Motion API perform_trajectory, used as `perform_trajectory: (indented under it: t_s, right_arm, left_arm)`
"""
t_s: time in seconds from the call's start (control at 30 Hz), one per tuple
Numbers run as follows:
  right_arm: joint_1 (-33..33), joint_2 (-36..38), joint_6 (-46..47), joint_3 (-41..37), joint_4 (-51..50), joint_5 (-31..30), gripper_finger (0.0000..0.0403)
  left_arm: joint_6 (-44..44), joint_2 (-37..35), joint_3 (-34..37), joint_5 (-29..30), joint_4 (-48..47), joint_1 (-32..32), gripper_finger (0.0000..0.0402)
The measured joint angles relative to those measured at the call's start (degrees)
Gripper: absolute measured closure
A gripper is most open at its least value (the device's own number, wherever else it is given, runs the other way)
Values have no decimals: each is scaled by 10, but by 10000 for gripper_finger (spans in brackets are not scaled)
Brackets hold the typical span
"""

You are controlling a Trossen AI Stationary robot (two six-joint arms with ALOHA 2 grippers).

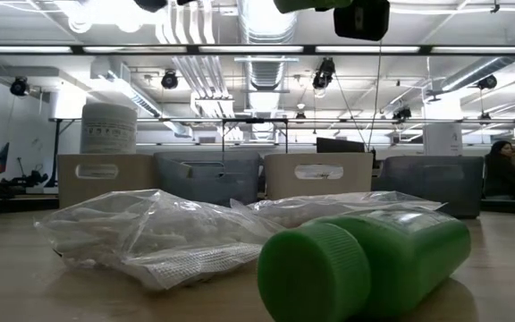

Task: Pick & Place Travel size toiletries
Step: Put the green shampoo into the gray bin

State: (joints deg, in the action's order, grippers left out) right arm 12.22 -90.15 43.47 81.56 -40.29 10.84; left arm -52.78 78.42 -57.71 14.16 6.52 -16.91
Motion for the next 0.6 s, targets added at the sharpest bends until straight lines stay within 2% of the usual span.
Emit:
perform_trajectory:
  t_s: [0.23, 0.6]
  right_arm:
    - [11, 0, 8, 1, -1, 3, 283]
    - [18, 0, 10, 3, -2, 11, 286]
  left_arm:
    - [-4, 52, -53, -16, -19, 2, 149]
    - [-2, 85, -63, -28, -27, 3, 160]
